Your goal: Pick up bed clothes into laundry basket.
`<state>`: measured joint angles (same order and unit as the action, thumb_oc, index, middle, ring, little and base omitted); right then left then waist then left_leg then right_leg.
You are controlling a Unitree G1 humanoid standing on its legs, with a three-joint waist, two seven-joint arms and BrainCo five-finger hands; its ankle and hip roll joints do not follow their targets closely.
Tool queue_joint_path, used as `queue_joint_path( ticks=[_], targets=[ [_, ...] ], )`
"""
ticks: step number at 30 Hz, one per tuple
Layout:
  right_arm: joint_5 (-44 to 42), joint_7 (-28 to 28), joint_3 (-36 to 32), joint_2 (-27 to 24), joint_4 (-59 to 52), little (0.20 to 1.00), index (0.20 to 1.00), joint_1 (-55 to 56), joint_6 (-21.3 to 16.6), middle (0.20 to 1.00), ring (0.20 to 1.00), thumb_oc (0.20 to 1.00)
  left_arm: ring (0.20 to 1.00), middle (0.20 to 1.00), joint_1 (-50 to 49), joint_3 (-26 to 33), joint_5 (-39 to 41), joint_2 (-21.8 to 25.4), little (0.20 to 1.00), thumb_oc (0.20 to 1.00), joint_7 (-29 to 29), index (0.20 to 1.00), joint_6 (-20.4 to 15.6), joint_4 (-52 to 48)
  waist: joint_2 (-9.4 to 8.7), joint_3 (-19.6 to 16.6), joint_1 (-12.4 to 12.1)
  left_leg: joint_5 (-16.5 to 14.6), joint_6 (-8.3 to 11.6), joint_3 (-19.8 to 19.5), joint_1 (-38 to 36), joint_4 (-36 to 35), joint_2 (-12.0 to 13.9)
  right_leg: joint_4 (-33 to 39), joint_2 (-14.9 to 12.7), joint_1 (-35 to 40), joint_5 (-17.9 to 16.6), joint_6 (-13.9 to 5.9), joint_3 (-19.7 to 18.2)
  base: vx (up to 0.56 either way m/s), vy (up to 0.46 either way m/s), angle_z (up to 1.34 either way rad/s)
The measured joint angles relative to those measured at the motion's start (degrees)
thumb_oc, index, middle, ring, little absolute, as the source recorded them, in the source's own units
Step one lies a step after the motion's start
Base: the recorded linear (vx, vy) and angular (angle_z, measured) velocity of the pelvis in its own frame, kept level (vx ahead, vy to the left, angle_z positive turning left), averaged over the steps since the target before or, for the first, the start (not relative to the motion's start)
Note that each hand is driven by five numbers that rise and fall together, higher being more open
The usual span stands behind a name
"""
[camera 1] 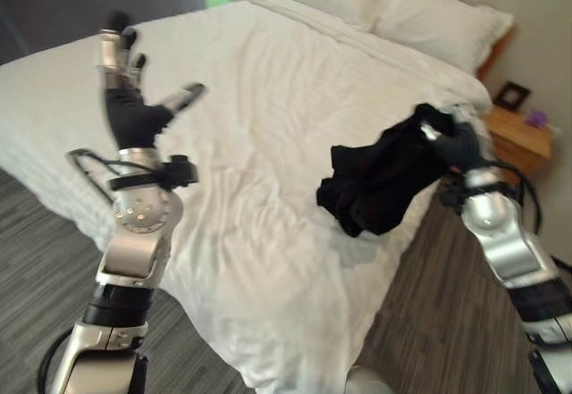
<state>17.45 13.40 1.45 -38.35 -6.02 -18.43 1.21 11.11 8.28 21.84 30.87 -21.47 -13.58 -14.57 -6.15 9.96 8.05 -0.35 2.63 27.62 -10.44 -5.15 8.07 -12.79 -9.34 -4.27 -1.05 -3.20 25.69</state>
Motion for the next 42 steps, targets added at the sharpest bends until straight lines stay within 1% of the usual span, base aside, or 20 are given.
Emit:
queue_joint_path(
  ticks=[3, 6, 8, 10, 12, 13, 14, 18, 20, 22, 23, 24, 25, 26, 28, 30, 34, 37, 40, 42],
  targets=[
    [0.2, 0.0, -2.7, 3.9, -4.0, 0.2, 0.2, 1.6, -0.4, 0.2, 0.2, 0.2, 1.0, 1.0, -2.3, 2.5, 0.6, -3.0, 1.0, 1.0, 0.4, 1.0, -0.2, -0.7, -0.79, -0.4, -1.7, -1.3, 2.15, 6.6, -0.8, 4.3, 1.6, -2.0, -1.7, 2.9, 3.2, -0.21, 4.0, -0.21, 0.002, -1.32],
    [0.7, 0.0, -2.8, 7.0, -9.8, 0.2, 0.2, 0.7, -2.2, 0.2, 0.2, 0.2, 1.0, 1.0, -3.6, 4.4, 0.5, -3.2, 1.0, 1.0, 0.6, 1.0, -0.2, -5.3, -0.08, 0.2, -4.2, -4.7, -2.55, 6.9, -0.5, 0.6, -1.0, 9.7, 4.6, 1.2, -3.0, -2.98, -2.8, -0.14, -0.06, -2.16],
    [0.7, 0.1, -3.1, 6.9, -8.6, 0.2, 0.2, 0.3, -2.3, 0.2, 0.2, 0.2, 1.0, 1.0, -1.6, 3.7, 0.5, -4.8, 1.0, 1.0, 1.7, 1.0, 0.0, -4.1, 1.07, 0.6, -2.5, -1.1, 1.04, 9.4, -3.5, -0.2, 0.8, 5.0, 0.8, 2.7, 2.8, 2.3, 7.9, -0.17, -0.12, -1.95],
    [0.7, 0.3, -2.1, 5.6, -10.0, 0.2, 0.2, 0.7, -3.0, 0.2, 0.2, 0.2, 1.0, 1.0, -5.6, 4.8, 0.5, -5.5, 1.0, 1.0, 1.0, 1.0, -0.7, -6.0, 0.82, -0.4, -4.8, -1.8, 1.95, 17.5, -6.4, 10.3, 5.1, -5.5, -11.1, 5.8, 6.4, 6.05, 22.1, -0.21, -0.236, -2.71],
    [0.7, 1.3, -1.3, 4.9, -12.7, 0.2, 0.2, 0.1, -4.1, 0.2, 0.2, 0.2, 1.0, 1.0, -7.7, 6.4, 0.5, -3.0, 1.0, 1.0, 0.4, 1.0, -1.2, -5.9, 0.87, -1.7, -3.1, -3.7, 4.11, 20.3, -3.6, 18.4, 11.6, -0.9, -7.4, 6.4, 1.9, 7.96, 26.1, -0.13, -0.386, -1.71],
    [0.7, 2.5, -3.5, 3.2, -13.3, 0.2, 0.2, -1.2, -5.0, 0.2, 0.2, 0.2, 1.0, 1.0, -6.9, 4.3, 0.4, -3.4, 1.0, 1.0, 0.6, 1.0, -1.4, -7.6, 2.29, -1.9, -4.2, -0.7, 3.05, 22.4, -4.2, 11.7, 8.5, 3.8, -2.8, 3.7, 1.8, 8.2, 19.8, 0.11, -0.541, -1.41],
    [0.7, 3.7, -4.5, 5.2, -13.3, 0.2, 0.2, -0.8, -5.0, 0.2, 0.2, 0.2, 1.0, 1.0, -6.4, 2.7, 0.4, -4.7, 1.0, 1.0, 1.2, 1.0, -1.6, -8.2, 4.12, -2.0, -4.9, 0.3, 3.49, 24.8, -4.2, 16.0, 13.4, 6.7, 2.3, 3.7, 1.9, 8.61, 17.1, 0.21, -0.563, -1.45],
    [0.7, 5.2, -4.7, 7.9, -9.5, 0.2, 0.2, 1.9, -6.3, 0.2, 0.2, 0.2, 1.0, 1.0, -5.0, -1.7, 0.4, -6.9, 1.0, 1.0, 1.6, 1.0, -2.3, -8.6, 4.08, -2.7, -2.9, 1.7, 8.81, 23.8, -5.6, 27.2, 19.1, 5.7, 7.4, 3.1, 6.0, 8.23, 7.5, 0.16, -0.327, -1.24],
    [0.7, 6.1, -2.5, 8.0, -6.8, 0.2, 0.2, 1.7, -6.4, 0.2, 0.2, 0.2, 1.0, 1.0, -4.6, -6.1, 0.6, -6.7, 1.0, 1.0, 1.5, 1.0, -2.5, -8.9, 3.61, -2.6, -4.8, 1.1, 9.04, 12.3, -0.6, 40.6, 17.1, 8.7, 11.5, 2.9, 3.9, 11.58, -1.2, 0.01, -0.188, -1.94],
    [1.2, 6.1, -1.1, 7.5, -6.5, 0.2, 0.2, 1.8, -6.2, 0.2, 0.2, 0.2, 1.0, 1.0, -4.9, -9.2, 0.6, -7.1, 1.0, 1.0, 2.0, 1.0, -2.5, -10.1, 1.98, -1.9, -6.5, -4.2, 8.31, -1.9, 7.4, 46.3, 7.3, 13.0, 12.0, 3.7, 0.5, 11.06, -9.2, 0.01, -0.01, -2.09],
    [2.8, 6.0, -0.2, 6.6, -6.2, 0.2, 0.2, 1.9, -6.3, 0.2, 0.2, 0.2, 1.0, 1.0, -4.2, -10.9, 0.6, -8.5, 1.0, 1.0, 2.8, 1.0, -2.6, -9.2, 3.25, 0.6, -6.5, -4.7, 6.06, -3.7, 11.9, 44.9, 5.4, 9.4, 9.4, 3.6, 6.3, 0.56, -5.6, 0.18, 0.003, -1.87],
    [3.0, 6.0, -0.4, 1.6, -6.6, 0.2, 0.2, 2.0, -6.1, 0.2, 0.2, 0.2, 1.0, 1.0, -2.6, -11.6, 1.0, -12.3, 1.0, 1.0, 3.5, 1.0, -2.4, -7.7, 7.05, 2.2, -5.4, -3.3, 5.96, -5.2, 14.6, 40.8, 10.7, -6.5, 4.9, -1.5, 10.5, 13.05, -7.2, 0.25, 0.029, -1.45],
    [3.3, 6.1, -0.5, -0.2, -7.1, 0.2, 0.2, 2.3, -6.0, 0.2, 0.2, 0.2, 1.0, 1.0, -2.0, -12.0, 1.7, -12.3, 1.0, 1.0, 3.7, 1.0, -2.7, -7.7, 6.17, 1.6, -5.0, -3.1, 6.51, -7.3, 15.6, 38.3, 11.0, -5.7, 1.8, -1.3, 12.2, 5.97, -9.6, 0.2, 0.046, -1.15],
    [4.2, 6.1, -0.4, -0.3, -6.8, 0.2, 0.2, 3.0, -5.7, 0.2, 0.2, 0.2, 1.0, 1.0, -2.7, -13.5, 2.2, -12.7, 1.0, 1.0, 3.9, 1.0, -2.7, -7.5, 7.18, 1.4, -4.3, -3.1, 6.49, -11.7, 16.7, 32.6, 10.2, -4.6, 4.3, -0.7, 11.9, 4.35, -12.4, 0.15, 0.047, -1.08],
    [4.8, 6.1, -0.5, 0.1, -6.3, 0.2, 0.2, 4.6, -5.4, 0.2, 0.2, 0.2, 1.0, 1.0, -1.5, -15.9, 2.1, -12.1, 1.0, 1.0, 4.7, 1.0, -2.6, -6.9, 7.2, 1.0, -4.9, -2.4, 5.22, -12.3, 18.2, 24.8, 5.9, 3.3, 4.1, 2.9, 11.5, -2.59, -11.6, 0.32, 0.074, -1.68],
    [5.0, 6.1, 1.9, -1.7, -4.6, 0.2, 0.2, 5.5, -5.2, 0.2, 0.2, 0.2, 1.0, 1.0, -0.3, -18.8, 2.1, -13.0, 1.0, 1.0, 5.2, 1.0, -2.7, -5.8, 8.41, 0.1, -4.1, -1.8, 4.87, -15.5, 20.5, 14.3, 3.7, 3.8, 6.0, 6.6, 11.3, 5.17, -13.0, 0.42, 0.059, -1.56],
    [5.0, 6.1, 2.2, -1.6, -0.3, 0.2, 0.2, 9.0, -4.1, 0.2, 0.2, 0.2, 1.0, 1.0, -1.2, -22.4, 2.4, -12.3, 1.0, 1.0, 5.9, 1.0, -2.1, -2.0, 8.23, -0.5, -5.4, 1.2, 0.64, -18.6, 25.8, 7.2, -3.0, 12.2, 12.1, 13.3, 10.6, 5.31, -17.3, 0.4, 0.06, -0.88],
    [5.1, 6.1, 1.2, -1.2, 0.7, 0.2, 0.2, 11.5, -2.9, 0.2, 0.2, 0.2, 1.0, 1.0, -3.2, -24.6, 3.5, -12.2, 1.0, 1.0, 6.0, 1.0, -1.2, -1.2, 6.33, -0.7, -5.6, 5.4, -6.11, -11.1, 26.5, 8.2, -8.9, 14.7, 12.1, 17.9, 11.6, 3.91, -18.8, 0.47, 0.117, -0.52],
    [5.8, 6.4, 1.3, 1.2, 2.4, 0.2, 0.2, 12.2, -1.3, 0.2, 0.2, 0.2, 1.0, 1.0, -3.0, -28.4, 4.5, -10.8, 1.0, 1.0, 6.0, 1.0, 0.1, 0.0, 6.55, -1.5, -3.8, 9.4, -15.22, -10.6, 20.2, 1.7, -11.6, 3.4, 13.5, 17.1, 14.5, -1.26, -18.1, 0.29, 0.118, -0.16],
    [8.7, 6.3, 1.4, 0.1, 2.2, 0.2, 0.2, 11.7, -0.7, 0.2, 0.2, 0.2, 1.0, 1.0, -1.5, -31.3, 4.7, -9.6, 1.0, 1.0, 6.0, 1.0, 1.1, -0.1, 6.69, -1.4, -3.7, 6.7, -15.68, -10.8, 16.3, -0.2, -11.0, -15.8, 8.4, 8.7, 18.6, -3.29, -16.4, 0.27, 0.173, -0.25]
  ],
)
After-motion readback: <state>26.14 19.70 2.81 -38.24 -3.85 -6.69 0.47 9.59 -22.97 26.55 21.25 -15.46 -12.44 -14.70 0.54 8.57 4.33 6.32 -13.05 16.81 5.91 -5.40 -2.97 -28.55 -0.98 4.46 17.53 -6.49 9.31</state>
